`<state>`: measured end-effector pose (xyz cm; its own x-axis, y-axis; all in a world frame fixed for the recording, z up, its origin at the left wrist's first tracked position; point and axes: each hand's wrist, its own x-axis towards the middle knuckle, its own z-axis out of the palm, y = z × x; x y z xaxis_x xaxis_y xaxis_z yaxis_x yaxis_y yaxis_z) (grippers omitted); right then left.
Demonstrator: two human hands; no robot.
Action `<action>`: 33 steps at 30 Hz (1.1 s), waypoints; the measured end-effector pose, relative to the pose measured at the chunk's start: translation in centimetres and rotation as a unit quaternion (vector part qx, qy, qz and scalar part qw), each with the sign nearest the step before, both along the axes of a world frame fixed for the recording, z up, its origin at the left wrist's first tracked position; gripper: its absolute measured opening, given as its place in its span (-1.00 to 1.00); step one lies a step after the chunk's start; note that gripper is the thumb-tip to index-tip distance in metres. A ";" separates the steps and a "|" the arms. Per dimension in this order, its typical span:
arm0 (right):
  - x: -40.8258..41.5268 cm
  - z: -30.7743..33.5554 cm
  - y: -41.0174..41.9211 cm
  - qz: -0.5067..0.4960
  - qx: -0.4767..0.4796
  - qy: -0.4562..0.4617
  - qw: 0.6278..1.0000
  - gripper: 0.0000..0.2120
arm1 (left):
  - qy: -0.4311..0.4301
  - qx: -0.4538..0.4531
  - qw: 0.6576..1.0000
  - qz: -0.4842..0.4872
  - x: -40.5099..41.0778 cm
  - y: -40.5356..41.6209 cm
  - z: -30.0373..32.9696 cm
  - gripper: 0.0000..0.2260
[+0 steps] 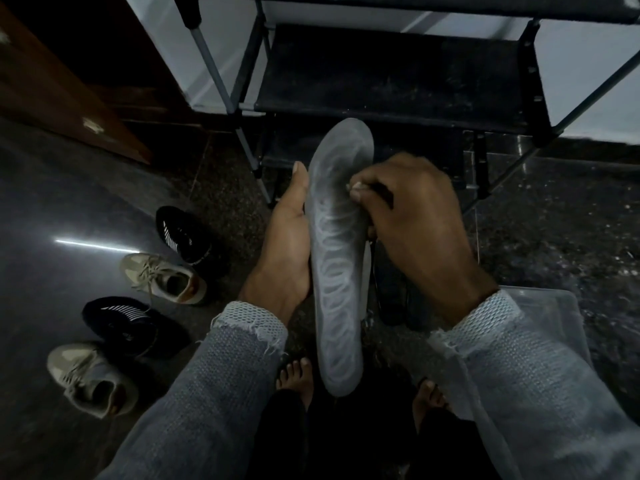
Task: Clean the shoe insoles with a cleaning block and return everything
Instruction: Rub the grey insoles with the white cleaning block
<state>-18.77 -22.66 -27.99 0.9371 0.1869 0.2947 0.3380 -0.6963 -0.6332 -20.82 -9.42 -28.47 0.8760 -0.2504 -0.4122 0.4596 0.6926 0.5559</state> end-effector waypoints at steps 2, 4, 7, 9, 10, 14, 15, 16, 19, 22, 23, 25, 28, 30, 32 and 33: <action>0.1 0.0 -0.3 -0.022 -0.009 -0.005 1.000 -0.92 | 0.002 0.014 1.000 0.001 -0.1 -0.2 0.1 -0.41; -0.3 0.1 0.2 0.003 -0.015 -0.005 1.000 -0.92 | 0.007 0.014 1.000 0.004 0.0 -0.1 0.1 -0.41; -1.1 0.4 1.6 0.077 0.015 0.022 0.997 -0.92 | 0.008 -0.014 1.000 0.009 0.1 0.2 0.1 -0.36; -1.2 0.4 1.8 0.095 0.027 0.030 0.995 -0.91 | 0.004 -0.026 1.000 0.010 0.1 0.3 0.2 -0.35; -1.0 0.3 1.5 0.085 0.028 0.027 0.996 -0.91 | 0.002 -0.023 1.000 0.009 0.1 0.2 0.3 -0.35; -0.1 -0.3 -0.1 -0.016 0.003 0.006 1.000 -0.91 | 0.003 0.015 1.000 0.001 -0.1 -0.1 0.3 -0.38; -0.1 -0.3 -0.1 -0.023 -0.005 0.004 1.000 -0.91 | 0.007 0.023 1.000 0.002 -0.1 -0.1 0.3 -0.40; -0.3 -0.4 0.2 -0.015 -0.006 0.006 1.000 -0.92 | 0.011 0.027 1.000 0.003 -0.1 0.0 0.3 -0.42; -1.3 0.0 1.7 0.052 0.039 0.041 0.997 -0.92 | 0.020 0.011 1.000 0.016 0.0 0.3 0.6 -0.44; -1.5 0.5 2.2 0.106 0.082 0.073 0.988 -0.91 | 0.020 -0.008 0.999 0.035 0.1 0.4 0.9 -0.45; -1.4 0.6 2.0 0.109 0.097 0.083 0.986 -0.91 | 0.021 -0.012 0.999 0.032 0.0 0.4 1.0 -0.45; -1.1 0.7 1.5 0.087 0.118 0.084 0.986 -0.90 | 0.024 -0.015 0.999 0.014 -0.1 0.1 1.1 -0.45; -1.1 0.7 1.6 0.017 0.130 0.045 0.990 -0.89 | 0.028 -0.003 1.000 0.001 -0.3 -0.2 1.0 -0.44; -1.4 0.6 2.0 0.006 0.143 0.045 0.989 -0.87 | 0.029 0.004 1.000 0.001 -0.3 -0.1 1.0 -0.43; -1.6 0.7 2.1 0.034 0.161 0.072 0.984 -0.87 | 0.033 0.015 0.999 0.003 -0.2 0.2 1.0 -0.44; -1.5 0.9 2.0 0.059 0.162 0.098 0.980 -0.87 | 0.035 0.018 0.999 0.007 -0.2 0.4 1.0 -0.44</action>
<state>-20.29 -20.64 -27.12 0.9589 0.2242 0.1741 0.2550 -0.4104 -0.8756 -20.98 -9.07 -27.44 0.8481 -0.2231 -0.4806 0.4889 0.6791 0.5475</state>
